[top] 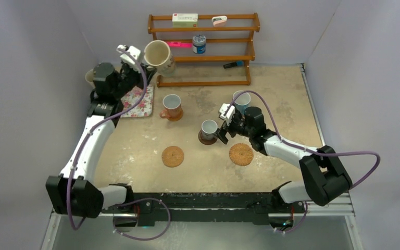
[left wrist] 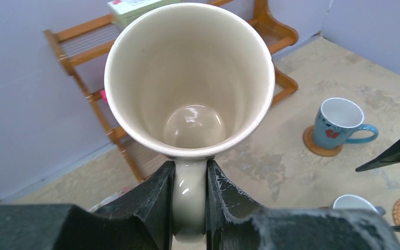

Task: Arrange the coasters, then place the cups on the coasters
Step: Place the cup at the center of the board.

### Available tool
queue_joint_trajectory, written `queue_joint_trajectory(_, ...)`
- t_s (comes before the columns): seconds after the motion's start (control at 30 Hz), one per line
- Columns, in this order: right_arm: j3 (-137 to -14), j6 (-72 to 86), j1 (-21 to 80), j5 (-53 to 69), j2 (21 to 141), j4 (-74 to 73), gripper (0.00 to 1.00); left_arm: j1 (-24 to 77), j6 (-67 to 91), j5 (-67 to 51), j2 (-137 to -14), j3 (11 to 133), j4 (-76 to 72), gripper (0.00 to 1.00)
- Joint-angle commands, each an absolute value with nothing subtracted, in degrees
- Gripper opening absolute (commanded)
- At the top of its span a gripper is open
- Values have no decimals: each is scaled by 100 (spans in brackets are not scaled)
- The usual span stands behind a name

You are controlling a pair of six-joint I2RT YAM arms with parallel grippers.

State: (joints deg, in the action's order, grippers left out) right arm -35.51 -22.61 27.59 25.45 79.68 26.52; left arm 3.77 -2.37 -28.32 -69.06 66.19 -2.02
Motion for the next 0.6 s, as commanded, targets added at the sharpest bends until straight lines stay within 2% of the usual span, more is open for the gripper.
queue_joint_trajectory(0.0,-3422,-1932,2606,2398,7725,3201,99,1096,-390,-2308,-7389,7377,-733,0)
queue_joint_trajectory(0.23,-3332,-1445,2208,2460,7690,3632,99,2195,-766,-1270,-8305,7953,-359,0)
queue_joint_trajectory(0.43,-3494,-1702,2079,3146,7772,3228,99,2403,-705,-1115,-8754,7894,-441,0)
queue_joint_trajectory(0.57,-3556,-1826,2084,3173,7881,3129,99,2455,-679,-963,-9048,7835,-497,0)
